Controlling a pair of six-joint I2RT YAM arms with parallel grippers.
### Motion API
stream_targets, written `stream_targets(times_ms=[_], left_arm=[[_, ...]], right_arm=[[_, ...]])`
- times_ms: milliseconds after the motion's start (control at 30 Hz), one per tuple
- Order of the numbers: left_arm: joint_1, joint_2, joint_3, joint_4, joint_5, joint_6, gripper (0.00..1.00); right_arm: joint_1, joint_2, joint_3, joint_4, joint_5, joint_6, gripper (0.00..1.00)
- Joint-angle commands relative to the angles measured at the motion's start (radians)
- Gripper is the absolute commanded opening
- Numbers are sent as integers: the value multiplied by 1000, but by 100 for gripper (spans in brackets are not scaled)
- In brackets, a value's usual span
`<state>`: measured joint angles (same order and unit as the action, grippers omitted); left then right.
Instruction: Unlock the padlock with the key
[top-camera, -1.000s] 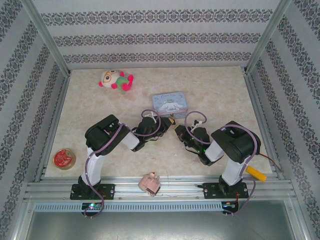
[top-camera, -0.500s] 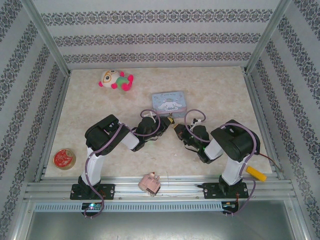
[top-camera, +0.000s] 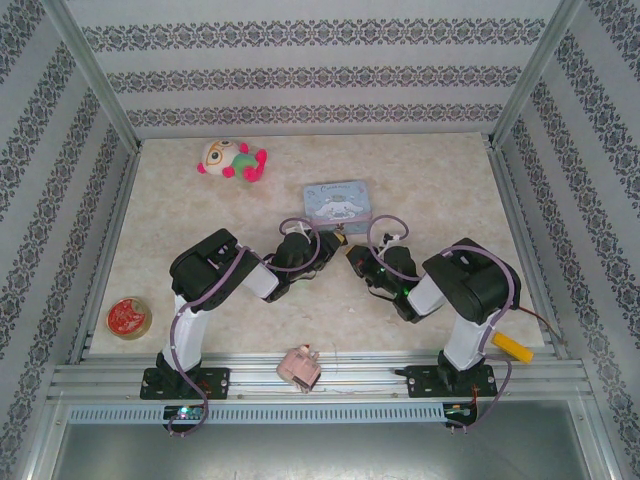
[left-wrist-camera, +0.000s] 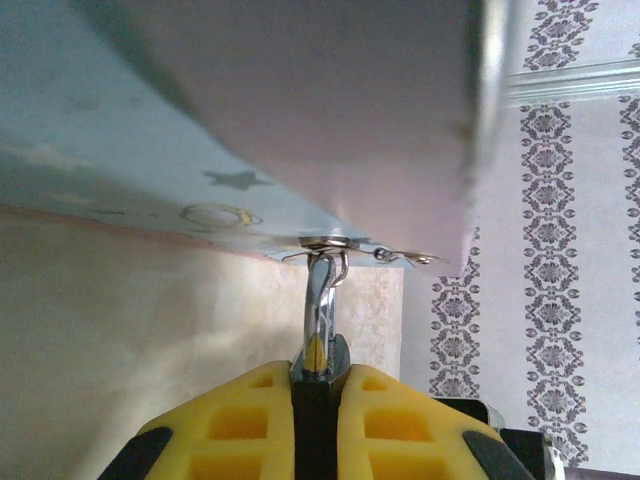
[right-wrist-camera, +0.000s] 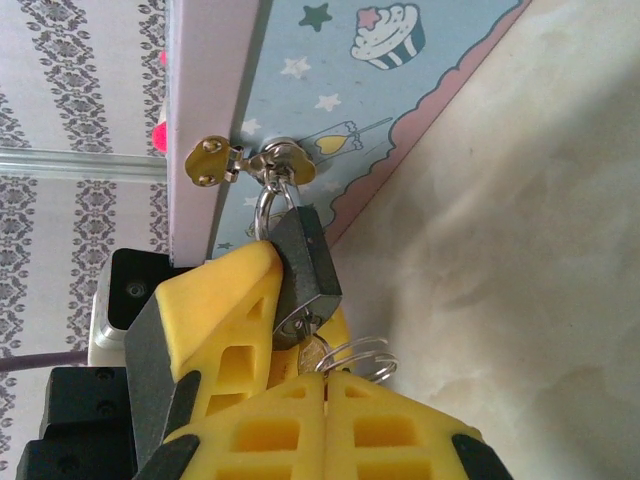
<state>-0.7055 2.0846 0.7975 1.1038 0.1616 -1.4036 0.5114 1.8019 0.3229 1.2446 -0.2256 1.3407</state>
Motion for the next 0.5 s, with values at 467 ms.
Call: stream_targets(times_ms=[467], left_arm=[[-83,-9,-24,33,208,0,0]], right_arm=[[-1,-28,27,104,-9,-34,0]])
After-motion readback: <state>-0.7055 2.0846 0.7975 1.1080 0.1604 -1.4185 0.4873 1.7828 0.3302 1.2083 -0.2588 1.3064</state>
